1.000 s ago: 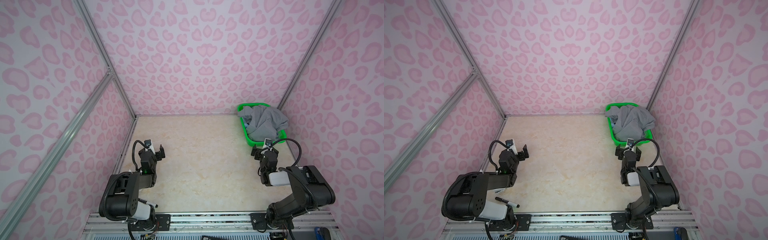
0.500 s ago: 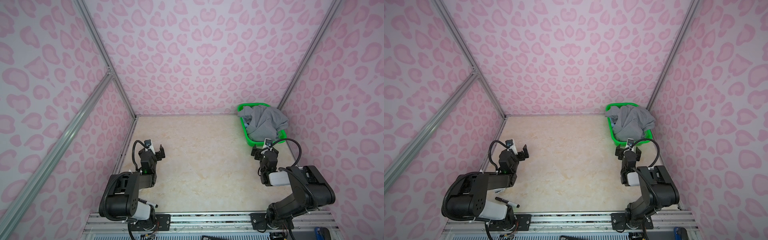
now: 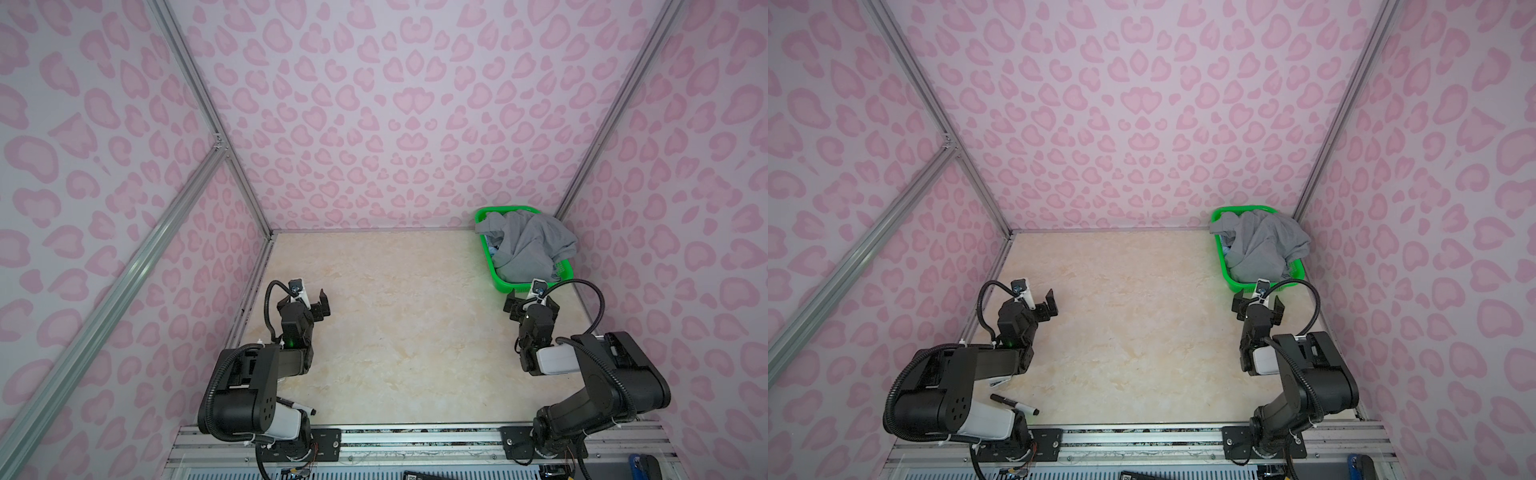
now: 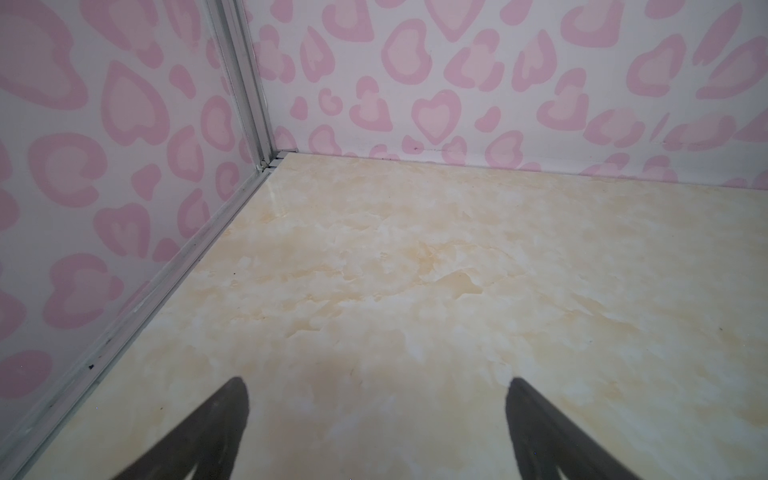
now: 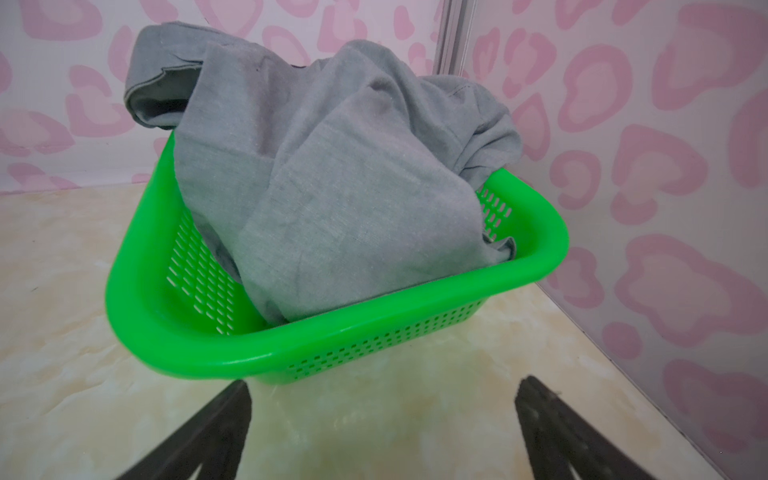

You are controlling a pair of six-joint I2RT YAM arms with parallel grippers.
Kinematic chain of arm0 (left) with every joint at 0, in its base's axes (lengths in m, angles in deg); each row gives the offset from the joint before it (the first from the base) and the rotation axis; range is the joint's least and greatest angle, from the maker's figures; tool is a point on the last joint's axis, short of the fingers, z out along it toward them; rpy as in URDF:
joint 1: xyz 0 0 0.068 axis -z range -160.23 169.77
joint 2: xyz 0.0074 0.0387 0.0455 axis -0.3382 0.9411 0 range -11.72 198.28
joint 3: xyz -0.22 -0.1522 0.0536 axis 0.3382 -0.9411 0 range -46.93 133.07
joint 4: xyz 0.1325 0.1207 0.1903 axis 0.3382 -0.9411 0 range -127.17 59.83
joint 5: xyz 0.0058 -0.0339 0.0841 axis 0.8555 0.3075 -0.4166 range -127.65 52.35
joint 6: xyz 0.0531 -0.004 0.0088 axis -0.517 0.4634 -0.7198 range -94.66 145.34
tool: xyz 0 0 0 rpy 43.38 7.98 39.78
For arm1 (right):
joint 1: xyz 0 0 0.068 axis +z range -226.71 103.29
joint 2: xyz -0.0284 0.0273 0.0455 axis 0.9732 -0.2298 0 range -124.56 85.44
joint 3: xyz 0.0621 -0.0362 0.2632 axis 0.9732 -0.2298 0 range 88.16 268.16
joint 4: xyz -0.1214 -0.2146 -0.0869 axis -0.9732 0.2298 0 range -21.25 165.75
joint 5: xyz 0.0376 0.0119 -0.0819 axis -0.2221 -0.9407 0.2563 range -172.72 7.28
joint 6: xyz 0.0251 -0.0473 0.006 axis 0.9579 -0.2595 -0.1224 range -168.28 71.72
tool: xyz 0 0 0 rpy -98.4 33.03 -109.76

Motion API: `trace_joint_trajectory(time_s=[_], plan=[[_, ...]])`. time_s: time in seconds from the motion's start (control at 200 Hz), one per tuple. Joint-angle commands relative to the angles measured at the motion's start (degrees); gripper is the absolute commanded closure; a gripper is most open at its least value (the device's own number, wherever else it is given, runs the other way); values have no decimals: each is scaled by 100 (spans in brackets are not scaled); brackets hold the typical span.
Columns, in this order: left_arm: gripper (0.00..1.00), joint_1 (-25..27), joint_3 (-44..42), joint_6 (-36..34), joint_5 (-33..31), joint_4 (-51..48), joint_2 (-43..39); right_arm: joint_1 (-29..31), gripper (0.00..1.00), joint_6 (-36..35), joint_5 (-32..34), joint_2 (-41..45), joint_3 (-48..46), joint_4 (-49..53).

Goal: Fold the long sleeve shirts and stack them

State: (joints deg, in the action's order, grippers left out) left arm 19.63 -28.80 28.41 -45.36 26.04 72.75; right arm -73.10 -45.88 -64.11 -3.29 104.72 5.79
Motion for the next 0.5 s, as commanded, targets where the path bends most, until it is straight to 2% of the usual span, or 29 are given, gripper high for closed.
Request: trace_joint_trajectory(time_s=[0.0,0.09,0.13,0.17,0.215,0.29,0.3,0.335,0.375,0.445,0.495], plan=[[2,0,171,43,-88,-265,-212,177,0,-204,324,668,144,704],[2,45,727,-27,-131,-1649,-836,566,0,-760,243,1805,514,1923],[2,55,962,69,-260,-2042,-1023,875,0,-1002,780,2218,722,2131],[2,61,1226,389,-521,-2576,-1275,1062,0,-905,1288,2497,931,2161],[2,61,1542,832,-773,-3298,-1555,1082,0,-619,1376,2767,1066,2033],[2,50,1936,1163,-490,-3939,-1811,998,0,530,940,3372,1385,2422],[2,45,1968,1190,-364,-3948,-1840,973,0,881,886,3484,1471,2627],[2,17,2076,1302,-18,-3977,-1935,886,0,1451,767,3696,1664,3030],[2,5,2243,1725,27,-4121,-2037,763,0,1968,617,3797,1984,3612],[2,-114,2571,2933,-205,-4606,-2209,475,0,1903,-132,3558,2785,4654],[3,-269,2776,3824,-214,-5218,-2316,479,0,1630,-303,3198,3378,5359]])
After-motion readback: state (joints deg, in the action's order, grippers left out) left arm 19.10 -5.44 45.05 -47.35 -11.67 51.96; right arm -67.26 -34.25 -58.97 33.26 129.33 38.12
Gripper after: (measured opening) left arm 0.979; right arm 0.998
